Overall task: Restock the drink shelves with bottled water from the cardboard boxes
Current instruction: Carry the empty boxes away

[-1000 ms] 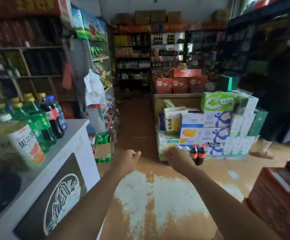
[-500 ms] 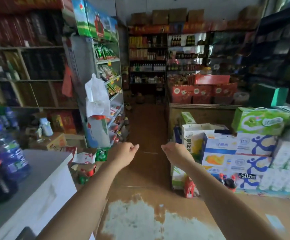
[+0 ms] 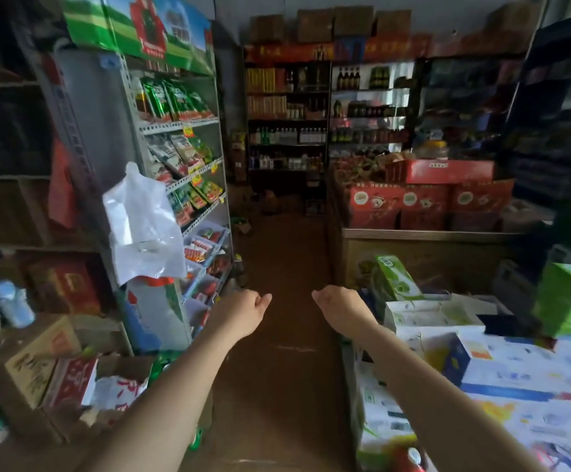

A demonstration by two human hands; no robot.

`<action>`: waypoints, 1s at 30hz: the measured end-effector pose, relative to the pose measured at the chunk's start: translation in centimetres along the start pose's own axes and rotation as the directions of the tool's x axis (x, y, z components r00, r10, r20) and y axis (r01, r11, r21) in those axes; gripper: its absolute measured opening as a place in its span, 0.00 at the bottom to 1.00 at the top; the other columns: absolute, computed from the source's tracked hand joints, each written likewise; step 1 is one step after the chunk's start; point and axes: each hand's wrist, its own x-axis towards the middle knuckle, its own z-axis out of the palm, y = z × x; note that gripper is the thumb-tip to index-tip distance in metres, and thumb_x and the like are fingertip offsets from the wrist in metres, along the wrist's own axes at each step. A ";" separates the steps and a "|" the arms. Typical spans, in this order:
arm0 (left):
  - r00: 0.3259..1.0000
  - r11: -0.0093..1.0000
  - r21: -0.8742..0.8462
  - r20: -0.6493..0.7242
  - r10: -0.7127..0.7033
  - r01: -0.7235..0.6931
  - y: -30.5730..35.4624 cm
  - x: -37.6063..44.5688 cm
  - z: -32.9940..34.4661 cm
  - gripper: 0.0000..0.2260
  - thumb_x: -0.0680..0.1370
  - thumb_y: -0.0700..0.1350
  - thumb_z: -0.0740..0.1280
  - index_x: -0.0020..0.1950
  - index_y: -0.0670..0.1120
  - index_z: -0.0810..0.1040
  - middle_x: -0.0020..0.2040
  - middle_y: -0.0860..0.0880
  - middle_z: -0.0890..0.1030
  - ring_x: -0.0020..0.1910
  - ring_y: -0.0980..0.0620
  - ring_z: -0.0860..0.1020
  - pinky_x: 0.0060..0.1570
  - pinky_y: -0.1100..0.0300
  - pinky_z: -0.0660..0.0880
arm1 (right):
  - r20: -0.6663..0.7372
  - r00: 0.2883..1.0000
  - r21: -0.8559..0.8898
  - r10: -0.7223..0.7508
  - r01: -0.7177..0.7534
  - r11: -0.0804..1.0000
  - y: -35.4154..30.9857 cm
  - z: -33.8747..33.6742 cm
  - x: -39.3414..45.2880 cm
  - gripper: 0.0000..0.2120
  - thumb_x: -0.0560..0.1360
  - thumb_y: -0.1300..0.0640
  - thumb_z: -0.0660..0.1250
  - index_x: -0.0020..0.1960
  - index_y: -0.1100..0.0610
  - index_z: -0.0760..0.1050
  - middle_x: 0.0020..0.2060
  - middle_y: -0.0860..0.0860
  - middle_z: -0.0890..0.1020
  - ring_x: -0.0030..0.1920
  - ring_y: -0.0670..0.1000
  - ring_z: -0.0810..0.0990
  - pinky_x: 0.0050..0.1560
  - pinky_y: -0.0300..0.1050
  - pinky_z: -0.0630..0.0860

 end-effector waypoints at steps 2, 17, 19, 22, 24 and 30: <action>1.000 0.999 -0.034 -0.008 -0.030 0.030 -0.7 6.8 0.9 0.23 0.80 0.62 0.50 0.51 0.48 0.78 0.41 0.50 0.79 0.44 0.48 0.80 0.40 0.56 0.75 | 0.001 1.000 0.023 -0.016 0.016 1.000 0.9 0.0 7.0 0.20 0.82 0.44 0.51 0.59 0.55 0.76 0.43 0.50 0.80 0.33 0.43 0.72 0.32 0.40 0.70; 0.999 0.996 -0.083 -0.011 -0.043 0.042 -5.4 53.1 2.8 0.19 0.81 0.59 0.51 0.46 0.49 0.73 0.36 0.48 0.73 0.44 0.43 0.78 0.42 0.53 0.73 | 0.006 0.998 0.098 -0.055 0.054 0.994 2.3 -0.2 55.7 0.22 0.81 0.41 0.53 0.62 0.54 0.75 0.53 0.53 0.80 0.44 0.52 0.78 0.46 0.48 0.79; 0.999 0.996 -0.086 -0.021 -0.038 0.036 -6.5 59.9 4.2 0.20 0.81 0.59 0.51 0.49 0.48 0.76 0.39 0.48 0.77 0.43 0.45 0.78 0.41 0.54 0.73 | 0.007 1.000 0.099 -0.031 0.030 0.995 2.8 0.5 62.0 0.21 0.81 0.42 0.53 0.61 0.54 0.75 0.52 0.53 0.81 0.41 0.51 0.76 0.43 0.46 0.76; 0.999 0.997 -0.080 -0.049 -0.005 0.001 -8.4 71.2 5.0 0.19 0.81 0.60 0.52 0.49 0.50 0.77 0.42 0.47 0.80 0.42 0.46 0.78 0.39 0.54 0.73 | 0.017 1.000 0.112 0.025 -0.027 0.993 3.0 0.1 71.5 0.18 0.81 0.42 0.54 0.52 0.54 0.76 0.47 0.53 0.80 0.43 0.53 0.79 0.37 0.45 0.72; 0.998 0.998 -0.059 -0.063 0.006 -0.010 -9.1 78.8 4.3 0.18 0.81 0.60 0.51 0.49 0.51 0.76 0.41 0.48 0.79 0.41 0.46 0.78 0.37 0.55 0.72 | 0.022 0.999 0.112 0.044 -0.046 0.993 2.8 -0.8 78.0 0.18 0.81 0.42 0.54 0.46 0.53 0.74 0.44 0.53 0.80 0.41 0.54 0.79 0.34 0.45 0.73; 1.000 0.998 -0.062 -0.006 0.028 -0.028 -9.0 97.6 4.5 0.19 0.81 0.61 0.50 0.51 0.52 0.76 0.33 0.49 0.78 0.27 0.49 0.74 0.23 0.59 0.66 | -0.024 0.998 0.164 0.063 -0.059 0.985 3.7 -2.0 95.3 0.19 0.80 0.42 0.54 0.58 0.55 0.75 0.47 0.52 0.80 0.43 0.53 0.80 0.45 0.50 0.80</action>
